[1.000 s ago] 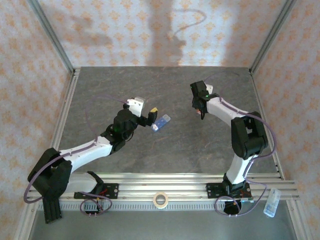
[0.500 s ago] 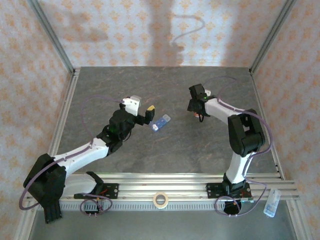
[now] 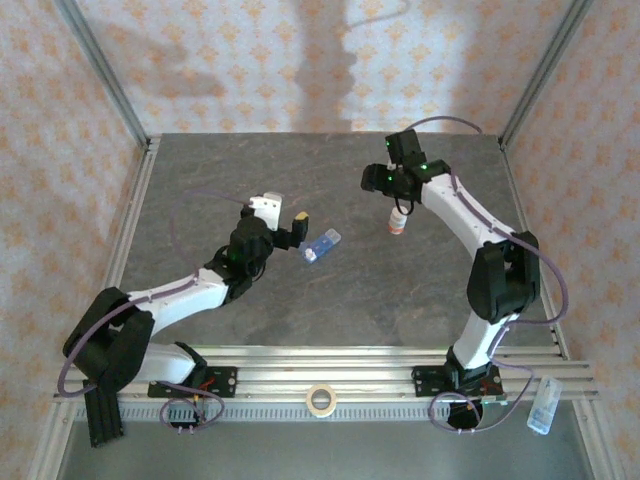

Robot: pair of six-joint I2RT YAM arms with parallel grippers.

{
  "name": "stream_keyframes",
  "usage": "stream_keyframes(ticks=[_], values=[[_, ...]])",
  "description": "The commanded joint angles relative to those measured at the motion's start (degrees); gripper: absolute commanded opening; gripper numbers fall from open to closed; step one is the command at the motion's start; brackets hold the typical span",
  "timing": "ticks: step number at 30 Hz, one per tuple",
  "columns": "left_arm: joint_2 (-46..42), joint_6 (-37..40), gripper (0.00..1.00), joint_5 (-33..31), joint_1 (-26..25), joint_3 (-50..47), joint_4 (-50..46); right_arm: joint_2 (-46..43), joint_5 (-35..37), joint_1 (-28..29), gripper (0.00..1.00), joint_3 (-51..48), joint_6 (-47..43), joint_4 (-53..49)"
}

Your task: Sort the pills into containers

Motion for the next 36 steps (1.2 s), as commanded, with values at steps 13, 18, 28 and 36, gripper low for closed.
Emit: stream_keyframes(ticks=[13, 18, 28, 36], values=[[2.44, -7.06, 1.0, 2.24, 5.76, 7.12, -10.42, 26.11, -13.63, 6.89, 0.39, 20.73, -2.29, -11.89], [2.42, -7.79, 1.0, 3.6, 6.72, 7.07, -12.22, 30.15, -14.37, 7.98, 0.35, 23.68, -1.85, -12.38], [2.88, -8.88, 1.0, 8.44, 8.87, 7.37, -13.25, 31.55, -14.37, 9.36, 0.28, 22.51, -2.32, -13.11], [3.88, -10.28, 1.0, 10.93, 9.36, 7.31, -11.81, 28.43, -13.64, 9.7, 0.23, 17.27, -3.03, -13.24]])
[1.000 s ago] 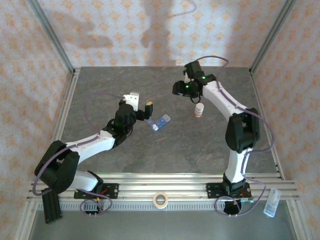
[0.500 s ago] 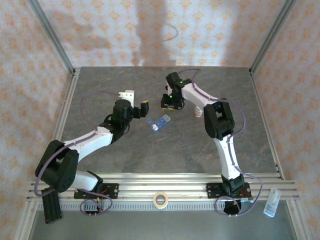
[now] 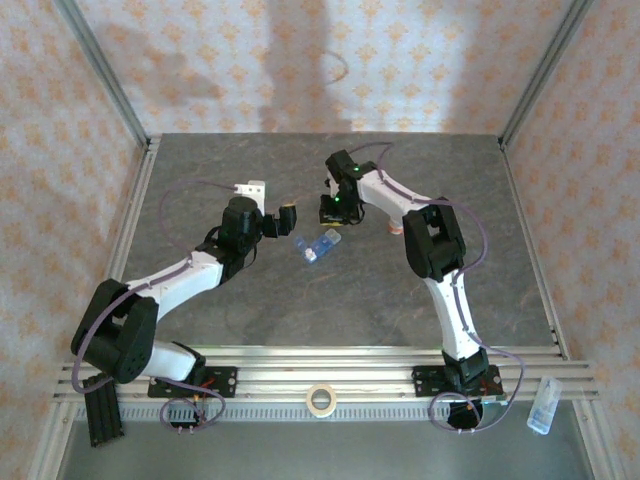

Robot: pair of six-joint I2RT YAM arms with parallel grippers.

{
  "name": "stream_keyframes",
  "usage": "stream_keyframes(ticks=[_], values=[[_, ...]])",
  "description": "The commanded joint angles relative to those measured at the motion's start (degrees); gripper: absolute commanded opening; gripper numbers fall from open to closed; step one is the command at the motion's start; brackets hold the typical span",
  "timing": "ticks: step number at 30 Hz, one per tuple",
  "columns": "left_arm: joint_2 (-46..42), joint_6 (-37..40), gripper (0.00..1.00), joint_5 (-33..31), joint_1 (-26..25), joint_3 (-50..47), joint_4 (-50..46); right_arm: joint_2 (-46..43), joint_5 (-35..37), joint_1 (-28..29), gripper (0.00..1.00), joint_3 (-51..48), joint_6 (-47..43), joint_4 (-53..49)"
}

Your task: Sort the pills into containers

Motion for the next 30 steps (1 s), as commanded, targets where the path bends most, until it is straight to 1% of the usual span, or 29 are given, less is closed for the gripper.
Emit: stream_keyframes(ticks=[1, 4, 12, 21, 23, 24, 25, 28, 30], values=[[1.11, -1.41, 1.0, 1.59, 0.53, 1.43, 0.7, -2.8, 0.86, 0.24, 0.22, -3.04, -0.78, -1.6], [1.46, -1.66, 1.0, 2.01, 0.62, 1.72, 1.22, -4.82, 1.03, 0.24, 0.2, -5.78, -1.15, -1.47], [2.69, -2.63, 1.0, 3.3, 0.68, 2.34, 2.3, -11.17, 0.07, 0.48, 0.2, -15.48, -0.14, 1.91], [3.55, -2.81, 1.0, 3.74, 0.82, 2.64, 3.01, -18.79, -0.5, 4.21, 0.21, -28.26, 2.0, 6.94], [3.81, -2.91, 1.0, 3.96, 0.93, 2.78, 3.17, -20.35, -0.1, 4.71, 0.23, -29.83, 2.41, 7.52], [4.03, -2.91, 1.0, 3.92, 0.93, 2.93, 3.18, -21.38, 0.63, 4.82, 0.26, -30.53, 2.63, 7.64], [4.27, -2.91, 1.0, 4.0, 0.95, 3.15, 3.12, -22.64, 2.18, 4.82, 0.32, -31.15, 2.89, 7.85], [4.66, -2.87, 1.0, 4.31, 1.06, 3.59, 2.83, -26.38, 6.62, 4.85, 0.53, -32.41, 3.01, 8.42], [4.87, -2.91, 1.0, 4.4, 1.12, 3.77, 2.55, -28.29, 7.44, 4.8, 0.59, -33.26, 3.08, 9.57]])
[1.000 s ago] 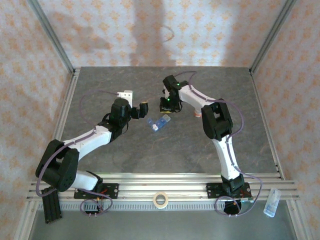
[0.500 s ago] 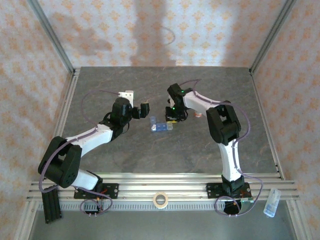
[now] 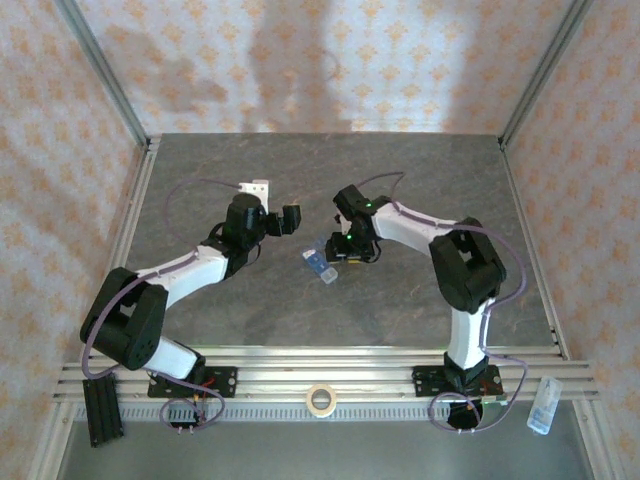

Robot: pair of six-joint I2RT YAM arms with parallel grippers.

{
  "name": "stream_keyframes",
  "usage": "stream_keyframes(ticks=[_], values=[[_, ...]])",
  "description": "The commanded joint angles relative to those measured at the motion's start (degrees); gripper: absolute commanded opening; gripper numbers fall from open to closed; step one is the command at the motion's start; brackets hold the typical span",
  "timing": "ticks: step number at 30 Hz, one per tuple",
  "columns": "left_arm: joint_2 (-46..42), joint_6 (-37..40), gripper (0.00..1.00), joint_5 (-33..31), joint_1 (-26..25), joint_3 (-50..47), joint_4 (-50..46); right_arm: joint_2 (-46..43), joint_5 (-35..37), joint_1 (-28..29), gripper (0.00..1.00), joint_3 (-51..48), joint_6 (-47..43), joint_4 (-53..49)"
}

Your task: Sort the pills into containers

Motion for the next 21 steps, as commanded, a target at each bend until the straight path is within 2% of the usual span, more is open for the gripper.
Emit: stream_keyframes(ticks=[1, 8, 21], values=[[0.7, -0.38, 1.0, 1.0, 0.77, 1.86, 1.54, -4.78, 4.32, -0.25, 0.61, -1.03, 0.19, 2.49], [0.9, -0.38, 1.0, 0.66, 1.21, 2.04, 1.35, -4.33, 3.62, 1.08, 0.69, -0.39, -1.42, 2.08], [0.35, -0.28, 1.0, 1.01, 3.31, 1.75, 0.97, 1.36, 10.19, 7.98, 0.72, 2.77, -6.35, -0.17]])
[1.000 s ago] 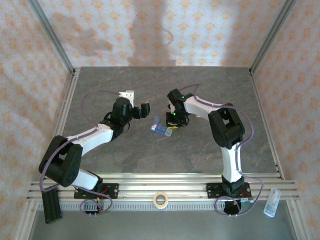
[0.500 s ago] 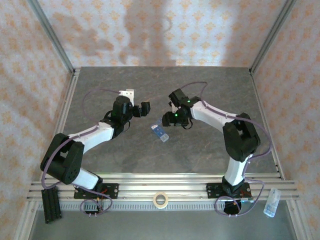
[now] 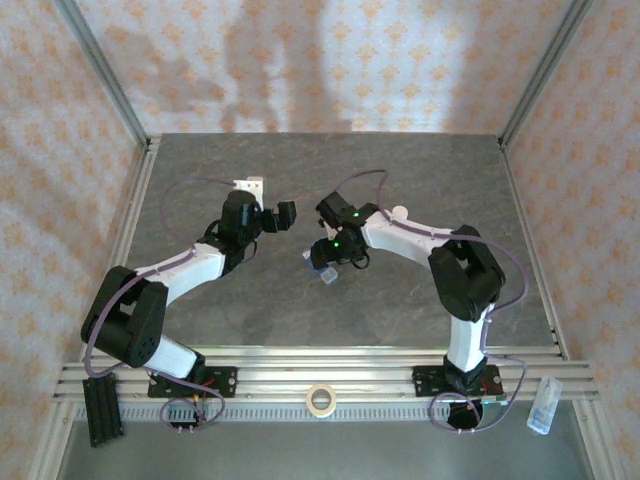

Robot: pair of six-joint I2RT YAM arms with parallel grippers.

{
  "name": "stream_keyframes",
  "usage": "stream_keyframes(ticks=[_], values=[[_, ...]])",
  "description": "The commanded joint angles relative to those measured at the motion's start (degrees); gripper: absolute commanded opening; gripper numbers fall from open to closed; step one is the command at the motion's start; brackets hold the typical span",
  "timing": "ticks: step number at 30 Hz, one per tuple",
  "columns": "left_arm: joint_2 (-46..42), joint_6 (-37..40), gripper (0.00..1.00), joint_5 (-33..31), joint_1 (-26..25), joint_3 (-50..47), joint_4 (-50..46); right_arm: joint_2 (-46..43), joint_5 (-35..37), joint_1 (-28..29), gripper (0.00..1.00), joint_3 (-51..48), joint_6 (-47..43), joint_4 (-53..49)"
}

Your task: Sort the pills into containers

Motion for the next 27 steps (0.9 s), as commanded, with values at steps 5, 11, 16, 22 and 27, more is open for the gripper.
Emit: stream_keyframes(ticks=[5, 11, 16, 22, 27], values=[[-0.18, -0.39, 1.0, 0.45, 1.35, 1.14, 0.7, 3.21, 4.13, 2.1, 0.72, 2.38, -2.15, -1.52], [-0.12, -0.65, 1.0, 0.73, 1.6, 0.88, 1.0, 4.8, 4.31, 2.55, 0.72, 2.73, -1.96, -1.21], [-0.04, -0.75, 1.0, 0.87, 1.82, 0.85, 1.17, 5.86, 4.36, 2.56, 0.69, 3.35, -2.14, -1.49], [-0.05, -1.08, 1.0, 1.32, 1.83, 0.79, 1.17, 4.87, 5.72, 2.56, 0.73, 3.93, -2.9, -2.55], [0.06, -1.19, 1.0, 1.85, 1.86, 0.83, 1.19, 3.17, 8.49, 2.09, 0.78, 5.61, -4.09, -4.13]])
